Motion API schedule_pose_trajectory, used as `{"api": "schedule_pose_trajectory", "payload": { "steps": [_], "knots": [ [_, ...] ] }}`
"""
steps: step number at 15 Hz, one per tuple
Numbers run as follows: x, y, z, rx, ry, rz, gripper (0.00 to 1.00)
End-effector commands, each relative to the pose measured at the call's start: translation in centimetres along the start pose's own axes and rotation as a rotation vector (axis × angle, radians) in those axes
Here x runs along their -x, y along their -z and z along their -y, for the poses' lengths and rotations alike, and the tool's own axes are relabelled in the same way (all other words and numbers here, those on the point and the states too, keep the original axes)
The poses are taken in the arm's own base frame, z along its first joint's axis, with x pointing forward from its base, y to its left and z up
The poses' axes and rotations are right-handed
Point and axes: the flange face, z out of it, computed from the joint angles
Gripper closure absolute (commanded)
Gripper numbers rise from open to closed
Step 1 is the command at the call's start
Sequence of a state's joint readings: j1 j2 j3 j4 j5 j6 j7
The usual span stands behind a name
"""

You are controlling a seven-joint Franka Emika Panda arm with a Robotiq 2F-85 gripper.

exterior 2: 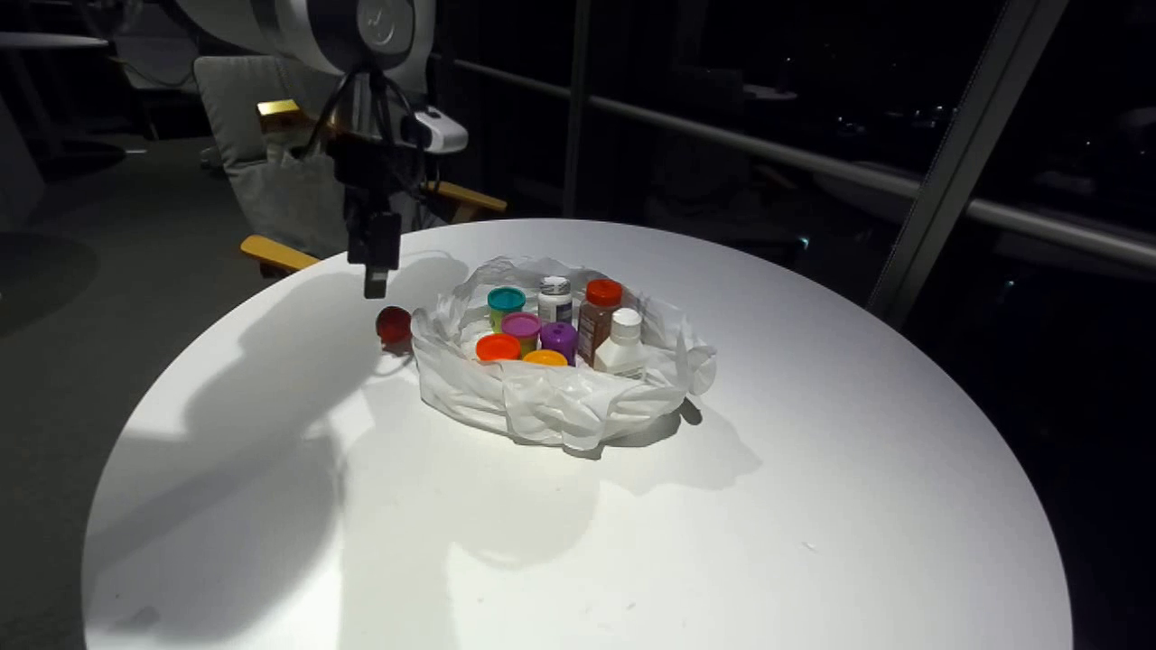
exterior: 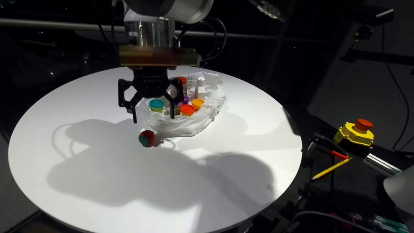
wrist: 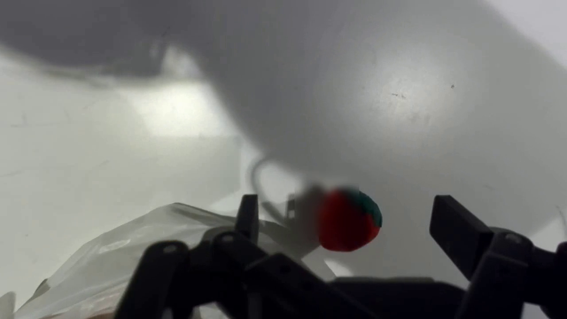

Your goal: Pick up the objects from the table and put them on the plastic

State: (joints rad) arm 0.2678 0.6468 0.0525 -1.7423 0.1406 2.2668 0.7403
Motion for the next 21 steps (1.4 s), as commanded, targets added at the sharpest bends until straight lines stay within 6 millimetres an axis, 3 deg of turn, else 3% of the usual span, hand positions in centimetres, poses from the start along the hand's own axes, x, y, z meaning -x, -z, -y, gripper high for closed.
{"api": "schedule_pose_trajectory", "payload": {
  "steps": [1,12,21],
  "knots": [
    [-1.1,-2.3,1.9,-0.050,-0.016,0.063,0.00],
    [-1.5,-6.3,3.5,-0.021,0.012,-0.034,0.00],
    [-2.4,-6.6,3.4,-0.022,0.019,-0.148,0.00]
  ]
}}
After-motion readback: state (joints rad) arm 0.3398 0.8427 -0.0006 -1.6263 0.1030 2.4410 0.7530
